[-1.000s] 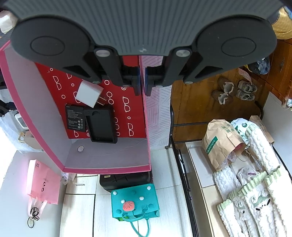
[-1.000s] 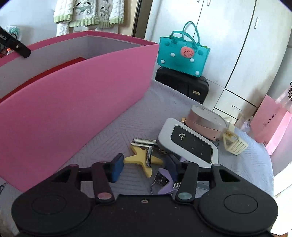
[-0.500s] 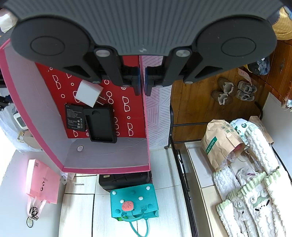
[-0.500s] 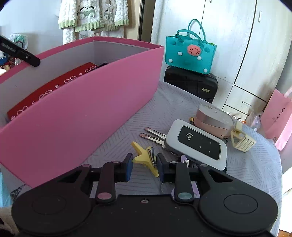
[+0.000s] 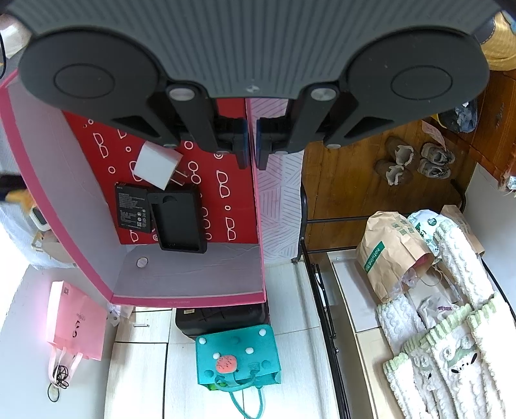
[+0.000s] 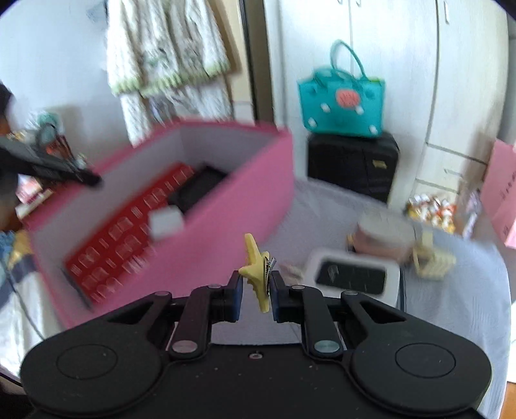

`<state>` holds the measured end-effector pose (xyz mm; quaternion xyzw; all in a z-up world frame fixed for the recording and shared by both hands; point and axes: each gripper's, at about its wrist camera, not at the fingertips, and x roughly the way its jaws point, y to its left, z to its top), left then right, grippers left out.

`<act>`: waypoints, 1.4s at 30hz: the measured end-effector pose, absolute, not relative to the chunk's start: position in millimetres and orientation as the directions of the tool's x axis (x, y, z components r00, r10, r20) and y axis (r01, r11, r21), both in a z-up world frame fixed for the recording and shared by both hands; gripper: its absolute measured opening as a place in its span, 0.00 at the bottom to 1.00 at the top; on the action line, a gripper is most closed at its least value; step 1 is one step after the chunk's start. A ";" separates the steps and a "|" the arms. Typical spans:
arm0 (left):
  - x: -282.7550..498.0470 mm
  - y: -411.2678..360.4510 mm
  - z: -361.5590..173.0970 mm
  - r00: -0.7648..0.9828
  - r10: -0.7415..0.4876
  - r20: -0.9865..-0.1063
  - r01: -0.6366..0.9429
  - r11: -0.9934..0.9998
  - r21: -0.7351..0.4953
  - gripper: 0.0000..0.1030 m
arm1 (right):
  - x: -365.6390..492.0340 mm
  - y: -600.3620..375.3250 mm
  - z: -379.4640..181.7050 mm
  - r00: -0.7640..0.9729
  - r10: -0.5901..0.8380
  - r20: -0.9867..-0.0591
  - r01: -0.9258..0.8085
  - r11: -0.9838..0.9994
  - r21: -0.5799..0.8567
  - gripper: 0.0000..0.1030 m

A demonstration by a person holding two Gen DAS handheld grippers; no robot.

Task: Organize rigid objects
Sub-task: 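Carry the yellow star into the pink box and open the right tool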

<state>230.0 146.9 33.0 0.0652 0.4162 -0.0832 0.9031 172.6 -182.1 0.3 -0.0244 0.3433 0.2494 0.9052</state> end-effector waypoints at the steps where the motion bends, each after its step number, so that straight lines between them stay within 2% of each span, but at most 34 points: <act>1: 230.9 148.1 33.3 0.636 -0.100 -0.765 0.205 0.978 0.043 0.03 | 170.3 -179.6 8.4 0.646 0.449 -0.617 -0.481 0.867 0.127 0.20; 5: 231.0 148.8 33.2 0.637 -0.107 -0.764 0.211 0.977 0.039 0.03 | 165.0 -162.0 33.7 0.631 0.526 -0.570 -0.560 0.817 0.135 0.20; 8: 229.6 146.8 32.4 0.638 -0.100 -0.763 0.217 0.975 0.053 0.03 | 173.5 -144.8 43.5 0.593 0.568 -0.572 -0.611 0.779 0.140 0.20; 15: 224.6 132.1 30.4 0.657 -0.044 -0.753 0.250 0.955 0.162 0.03 | 194.2 -96.5 30.0 0.576 0.488 -0.656 -0.646 0.763 0.000 0.20; 20: 226.1 133.4 31.5 0.649 -0.049 -0.759 0.251 0.956 0.153 0.03 | 206.9 -73.1 18.0 0.572 0.429 -0.699 -0.673 0.733 -0.101 0.20; 26: 225.5 133.5 30.6 0.652 -0.050 -0.756 0.246 0.958 0.149 0.03 | 217.9 -64.0 8.0 0.562 0.389 -0.730 -0.683 0.717 -0.143 0.20; 31: 225.8 133.0 30.4 0.649 -0.046 -0.759 0.243 0.958 0.150 0.03 | 217.3 -85.5 22.0 0.569 0.456 -0.684 -0.670 0.739 -0.066 0.20; 35: 226.2 134.0 31.3 0.645 -0.048 -0.763 0.245 0.958 0.147 0.03 | 211.5 -123.6 42.0 0.582 0.525 -0.621 -0.616 0.783 0.084 0.22; 42: 225.7 134.2 31.3 0.647 -0.047 -0.761 0.242 0.959 0.146 0.03 | 180.7 -187.0 41.6 0.639 0.476 -0.605 -0.497 0.855 0.148 0.25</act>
